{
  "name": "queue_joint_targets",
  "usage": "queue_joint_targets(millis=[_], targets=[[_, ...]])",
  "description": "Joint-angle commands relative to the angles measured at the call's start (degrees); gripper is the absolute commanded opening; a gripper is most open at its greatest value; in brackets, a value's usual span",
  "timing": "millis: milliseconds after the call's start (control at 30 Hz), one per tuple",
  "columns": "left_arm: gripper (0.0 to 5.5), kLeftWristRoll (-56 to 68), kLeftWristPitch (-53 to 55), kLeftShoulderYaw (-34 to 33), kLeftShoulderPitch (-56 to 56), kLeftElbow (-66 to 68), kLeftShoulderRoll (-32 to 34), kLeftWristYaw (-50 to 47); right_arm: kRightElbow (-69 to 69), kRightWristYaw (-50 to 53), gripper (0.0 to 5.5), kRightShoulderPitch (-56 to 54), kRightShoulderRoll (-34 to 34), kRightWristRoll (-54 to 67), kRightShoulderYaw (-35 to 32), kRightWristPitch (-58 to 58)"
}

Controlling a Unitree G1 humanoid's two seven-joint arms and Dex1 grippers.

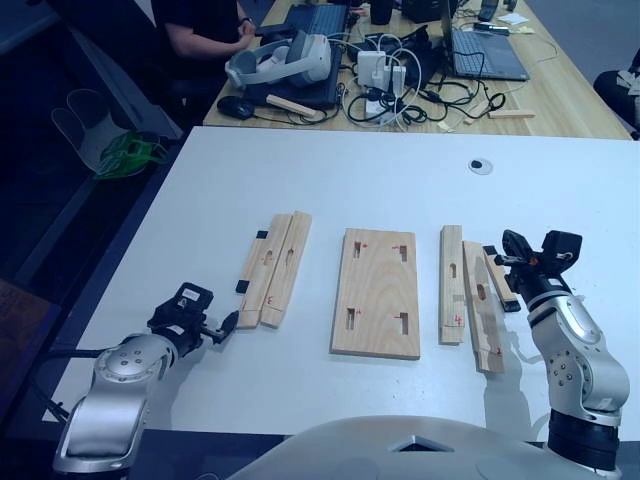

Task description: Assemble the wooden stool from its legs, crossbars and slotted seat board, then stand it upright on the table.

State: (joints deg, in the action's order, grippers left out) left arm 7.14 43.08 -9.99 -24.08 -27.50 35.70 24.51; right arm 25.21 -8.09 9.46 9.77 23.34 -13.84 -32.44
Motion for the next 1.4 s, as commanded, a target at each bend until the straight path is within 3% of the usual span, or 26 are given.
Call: queue_joint_targets(millis=[33,200,600,1267,1400], targets=[[4.36,2.5,5.7,0.7,3.2,0.3,-5.1,-2.3,-0.2,-0.1,0.00,-0.7,0.4,0.5,-0.2,-0.5],[4.36,3.7,9.9,1.2,8.2,2.2,-8.6,-4.7,-0.8,-0.3,0.00,-1.5,0.8,0.2,-0.1,-0.4],[4.36,2.2,7.6,2.9,11.0,13.1,-7.9,-5.0,-2.9,-0.8,0.00,-4.0,1.6,-0.7,1.5,-0.1],[1.62,7.1,8.9,2.8,8.6,20.4,-8.1,-1.7,-6.1,-0.4,0.00,-7.7,1.6,-1.7,0.9,0.2],[1.28,10.7,2.8,-2.1,12.2,20.5,-12.9,-2.9,-7.8,0.3,0.00,-11.8,1.7,-2.4,0.4,2.3]])
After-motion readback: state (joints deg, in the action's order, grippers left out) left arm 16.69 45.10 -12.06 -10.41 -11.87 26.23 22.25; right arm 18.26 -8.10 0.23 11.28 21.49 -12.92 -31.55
